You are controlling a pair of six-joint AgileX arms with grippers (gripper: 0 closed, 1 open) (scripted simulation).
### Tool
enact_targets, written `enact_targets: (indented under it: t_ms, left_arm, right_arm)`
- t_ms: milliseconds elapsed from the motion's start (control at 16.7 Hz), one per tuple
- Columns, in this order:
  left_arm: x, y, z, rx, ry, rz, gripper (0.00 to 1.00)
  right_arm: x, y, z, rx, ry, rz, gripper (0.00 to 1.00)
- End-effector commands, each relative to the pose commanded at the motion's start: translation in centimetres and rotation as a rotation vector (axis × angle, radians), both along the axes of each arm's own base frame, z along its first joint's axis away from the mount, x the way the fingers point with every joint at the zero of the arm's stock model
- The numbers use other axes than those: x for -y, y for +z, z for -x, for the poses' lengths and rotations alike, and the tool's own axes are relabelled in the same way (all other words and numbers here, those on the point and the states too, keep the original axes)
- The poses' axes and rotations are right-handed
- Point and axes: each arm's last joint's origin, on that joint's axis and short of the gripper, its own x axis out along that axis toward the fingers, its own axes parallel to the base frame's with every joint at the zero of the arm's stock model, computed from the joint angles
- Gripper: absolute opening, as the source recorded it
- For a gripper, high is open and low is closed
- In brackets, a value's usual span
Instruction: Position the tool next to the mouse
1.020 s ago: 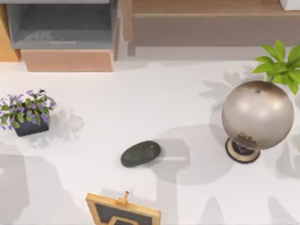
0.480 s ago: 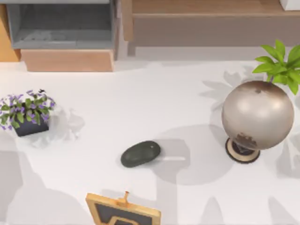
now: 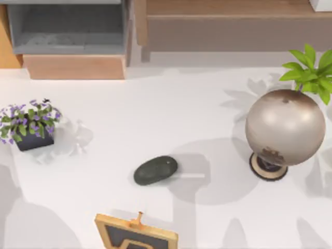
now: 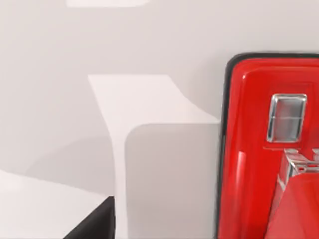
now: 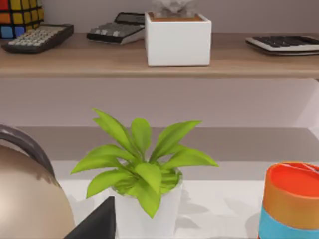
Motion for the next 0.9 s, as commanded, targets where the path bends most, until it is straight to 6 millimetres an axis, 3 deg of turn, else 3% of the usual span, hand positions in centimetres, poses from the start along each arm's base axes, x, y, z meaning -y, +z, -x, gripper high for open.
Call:
enact_targets:
  t_ms: [240,900]
  left_arm:
    - [0.01,-0.17,0.03,-0.002,0.0,0.001,1.0]
    - [0.01,-0.17,0.03,-0.002,0.0,0.001,0.17]
  right_arm:
    - [0.0,0.0,0.0,0.0,0.0,0.0,1.0]
    - [0.0,0.0,0.0,0.0,0.0,0.0,1.0]
